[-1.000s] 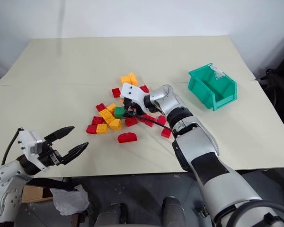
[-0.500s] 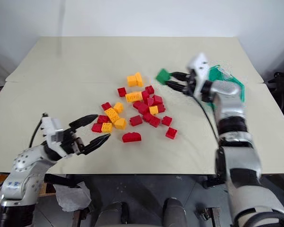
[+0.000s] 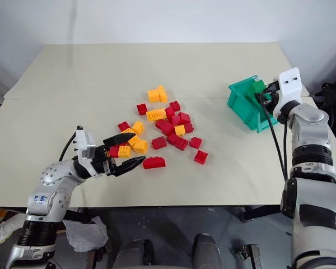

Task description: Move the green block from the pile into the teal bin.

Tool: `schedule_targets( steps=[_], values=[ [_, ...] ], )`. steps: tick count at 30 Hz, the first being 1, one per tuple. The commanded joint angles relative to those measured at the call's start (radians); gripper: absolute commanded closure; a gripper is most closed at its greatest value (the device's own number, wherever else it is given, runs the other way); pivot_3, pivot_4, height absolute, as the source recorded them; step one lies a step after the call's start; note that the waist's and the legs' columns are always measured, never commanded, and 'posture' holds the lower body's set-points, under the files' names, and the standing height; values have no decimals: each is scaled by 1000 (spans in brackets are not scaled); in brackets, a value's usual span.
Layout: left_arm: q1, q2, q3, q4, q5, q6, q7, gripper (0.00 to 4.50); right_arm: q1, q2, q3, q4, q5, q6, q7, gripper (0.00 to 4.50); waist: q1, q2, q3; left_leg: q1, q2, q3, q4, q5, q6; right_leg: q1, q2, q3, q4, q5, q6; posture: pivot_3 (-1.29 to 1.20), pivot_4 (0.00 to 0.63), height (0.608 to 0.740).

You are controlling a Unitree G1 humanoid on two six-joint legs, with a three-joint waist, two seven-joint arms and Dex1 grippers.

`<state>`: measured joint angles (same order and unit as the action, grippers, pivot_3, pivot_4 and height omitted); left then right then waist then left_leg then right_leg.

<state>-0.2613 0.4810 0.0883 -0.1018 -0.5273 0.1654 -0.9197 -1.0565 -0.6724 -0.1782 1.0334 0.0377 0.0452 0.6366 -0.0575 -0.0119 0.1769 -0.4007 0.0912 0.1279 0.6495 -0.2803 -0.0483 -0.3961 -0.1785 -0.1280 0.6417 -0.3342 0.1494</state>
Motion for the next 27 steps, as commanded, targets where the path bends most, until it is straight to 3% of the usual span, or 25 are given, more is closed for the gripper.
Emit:
schedule_targets(
  steps=[1, 5, 7, 9, 11, 13, 18, 23, 27],
  values=[
    [15, 3, 21, -17, 7, -31, 0, 0, -33, -16, -4, 5, 5, -30, -16, 2084, 1, 0, 0, 0, 0, 0, 0, 0, 0, 0, 0, 0, 0, 0, 0, 0, 150, 740],
    [32, 9, 41, -23, 11, -37, 14, 0, -17, -35, -19, -28, 27, -81, 8, 639, 1, 0, 0, 0, 0, 0, 0, 0, 0, 0, 0, 0, 0, 0, 0, 0, 150, 740],
    [37, 25, 59, -17, 3, -34, 5, 0, 22, -47, -37, -95, 75, -141, 119, 35, 3, 0, 0, 0, 0, 0, 0, 0, 0, 0, 0, 0, 0, 0, 0, 0, 150, 740],
    [43, 39, 73, -12, 0, -34, -5, 0, 72, -46, -57, -178, 139, -209, 240, 12, 5, 0, 0, 0, 0, 0, 0, 0, 0, 0, 0, 0, -1, 0, 0, 0, 150, 740],
    [54, 68, 104, 8, 20, -59, -10, 0, 211, -29, -77, -410, 289, -163, 428, 12, 8, 0, 0, -1, 0, -1, 0, 0, 0, 0, 0, -1, -1, 0, 0, 0, 150, 740],
    [68, 91, 135, 31, 38, -98, -15, 0, 350, -23, -74, -624, 394, -87, 522, 12, 16, 0, 0, 0, 0, -2, -1, 0, 0, 1, 0, -2, -2, 0, 0, 0, 150, 740],
    [151, 163, 210, 68, 88, -199, -27, 0, 728, -34, -88, -1107, 556, 96, 526, 12, 33, 0, 0, -1, 0, -2, -1, 0, 0, 2, 0, -3, -4, 0, 0, 0, 150, 740],
    [235, 187, 263, 90, 74, -216, -49, 0, 991, -42, -94, -1185, 501, -4, 586, 12, 37, -1, 0, -1, 0, -3, 1, -1, 1, 4, 0, -3, -6, 0, 0, 0, 150, 740],
    [247, 183, 264, 89, 84, -216, -34, 0, 1032, -70, -85, -1071, 422, -156, 654, 12, 35, -1, 0, -1, 0, -3, 3, -1, 2, 4, 0, -3, -5, 0, 0, 0, 150, 740]
  ],
)
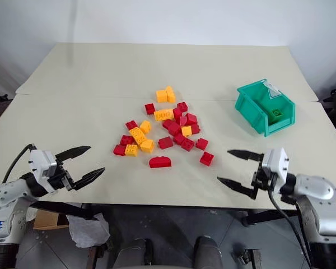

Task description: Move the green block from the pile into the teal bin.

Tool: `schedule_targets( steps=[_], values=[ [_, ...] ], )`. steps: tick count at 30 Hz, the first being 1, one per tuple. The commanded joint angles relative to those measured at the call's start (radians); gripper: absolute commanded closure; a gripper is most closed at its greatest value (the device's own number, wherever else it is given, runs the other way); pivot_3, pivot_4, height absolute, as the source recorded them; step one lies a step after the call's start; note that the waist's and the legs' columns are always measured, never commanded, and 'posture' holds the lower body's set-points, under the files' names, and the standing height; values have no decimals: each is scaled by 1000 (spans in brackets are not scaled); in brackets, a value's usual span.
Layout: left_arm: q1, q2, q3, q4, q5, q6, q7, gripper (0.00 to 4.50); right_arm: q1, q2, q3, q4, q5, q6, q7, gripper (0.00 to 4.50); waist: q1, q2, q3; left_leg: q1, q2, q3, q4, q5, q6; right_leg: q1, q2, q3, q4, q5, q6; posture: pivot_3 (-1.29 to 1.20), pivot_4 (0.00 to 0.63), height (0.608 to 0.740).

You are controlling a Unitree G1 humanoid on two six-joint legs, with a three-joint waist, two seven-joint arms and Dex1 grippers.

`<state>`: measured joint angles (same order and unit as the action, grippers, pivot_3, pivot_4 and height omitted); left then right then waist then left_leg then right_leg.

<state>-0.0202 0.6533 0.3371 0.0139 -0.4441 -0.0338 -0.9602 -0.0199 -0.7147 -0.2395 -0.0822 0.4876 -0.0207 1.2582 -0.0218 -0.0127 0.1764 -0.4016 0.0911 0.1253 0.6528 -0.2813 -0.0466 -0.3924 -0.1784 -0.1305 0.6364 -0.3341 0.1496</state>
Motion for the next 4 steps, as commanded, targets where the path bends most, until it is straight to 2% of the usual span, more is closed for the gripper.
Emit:
schedule_targets(
  steps=[1, 4],
  values=[
    [7, 9, 11, -35, 6, -18, 10, 0, -11, -21, -33, 63, -22, -91, 21, 12, -5, 0, 0, 0, 0, 0, 0, 0, 0, 0, 0, 0, 0, 0, 0, 0, 150, 740],
    [5, 2, 9, -50, 19, -6, 47, 0, -10, -23, -40, 92, -20, -116, 19, 12, -9, 0, 0, 3, 0, 0, 0, 0, 0, 0, 0, 1, 1, 0, 0, 0, 150, 740]
  ],
)
